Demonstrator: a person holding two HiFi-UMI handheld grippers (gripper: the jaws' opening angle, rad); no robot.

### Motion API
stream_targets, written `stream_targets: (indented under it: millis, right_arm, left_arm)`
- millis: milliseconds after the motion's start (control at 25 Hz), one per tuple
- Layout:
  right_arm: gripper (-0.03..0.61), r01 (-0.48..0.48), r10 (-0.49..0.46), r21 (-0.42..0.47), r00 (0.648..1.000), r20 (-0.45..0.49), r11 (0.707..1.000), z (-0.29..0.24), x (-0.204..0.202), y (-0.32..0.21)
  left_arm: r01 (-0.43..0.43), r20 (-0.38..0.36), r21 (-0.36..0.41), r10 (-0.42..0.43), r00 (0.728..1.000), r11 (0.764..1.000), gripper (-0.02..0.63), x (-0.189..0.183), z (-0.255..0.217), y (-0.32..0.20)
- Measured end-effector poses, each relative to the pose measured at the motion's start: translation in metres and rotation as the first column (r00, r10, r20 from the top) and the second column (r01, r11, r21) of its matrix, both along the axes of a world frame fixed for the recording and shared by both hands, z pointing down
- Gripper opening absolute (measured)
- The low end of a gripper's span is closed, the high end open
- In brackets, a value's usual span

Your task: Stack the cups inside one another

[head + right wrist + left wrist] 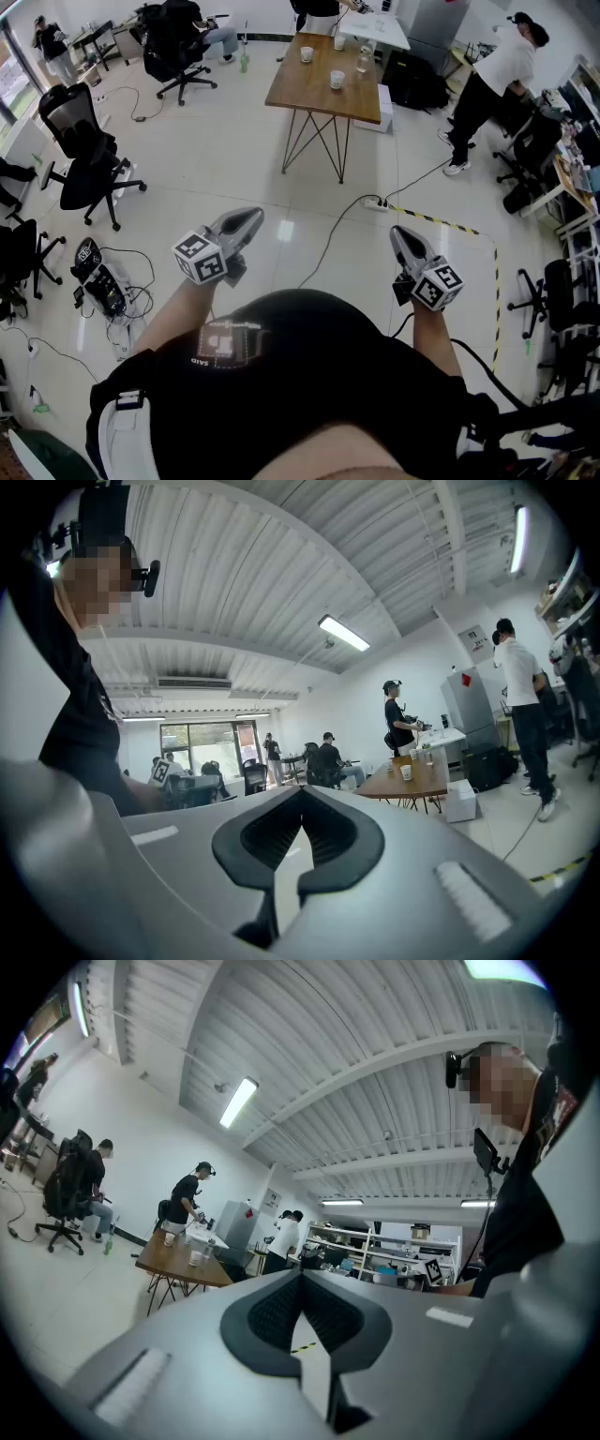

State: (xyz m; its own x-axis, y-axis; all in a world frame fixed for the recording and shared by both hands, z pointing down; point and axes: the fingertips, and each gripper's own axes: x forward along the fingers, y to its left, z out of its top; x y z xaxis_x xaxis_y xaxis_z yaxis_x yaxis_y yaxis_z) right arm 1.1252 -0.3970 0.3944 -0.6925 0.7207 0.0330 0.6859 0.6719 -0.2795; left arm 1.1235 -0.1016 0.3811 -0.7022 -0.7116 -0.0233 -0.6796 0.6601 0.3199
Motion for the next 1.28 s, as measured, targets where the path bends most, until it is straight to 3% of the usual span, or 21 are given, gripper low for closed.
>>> stream_targets:
  millis: [400, 600, 800, 1080, 1280]
  right_arm:
    - [0.014, 0.058, -0.058, 0.019, 0.998, -0.014, 0.998, 0.012, -0.021, -0.019]
    - [0.014, 0.067, -0.066, 0.029, 0.997, -0.033, 0.997, 0.024, -0.056, -0.001]
    - [0.014, 0.054, -0.053, 0.044, 0.998, -0.023, 0.998, 0.023, -0.12, 0.037]
    - [0.014, -0.053, 0.053, 0.007, 0.999, -0.002, 0.999, 0.004, -0.241, 0.134]
    - [0.014, -0.098, 0.099, 0.019, 0.995, -0.008, 0.995, -0.002, -0.32, 0.157]
  left_arm:
    - [0.016, -0.02, 0.012, -0.016, 1.0, 1.0, 0.002, -0.007, 0.014, -0.031]
    - [0.027, -0.024, 0.024, -0.027, 0.999, 0.999, 0.002, -0.041, 0.019, -0.011]
    - [0.001, -0.007, 0.039, 0.0, 1.0, 0.999, 0.002, -0.107, 0.027, 0.021]
    - [-0.107, -0.001, -0.01, 0.107, 0.994, 0.994, 0.002, -0.238, 0.022, 0.112]
    - [-0.157, 0.003, -0.035, 0.158, 0.988, 0.987, 0.002, -0.332, 0.011, 0.131]
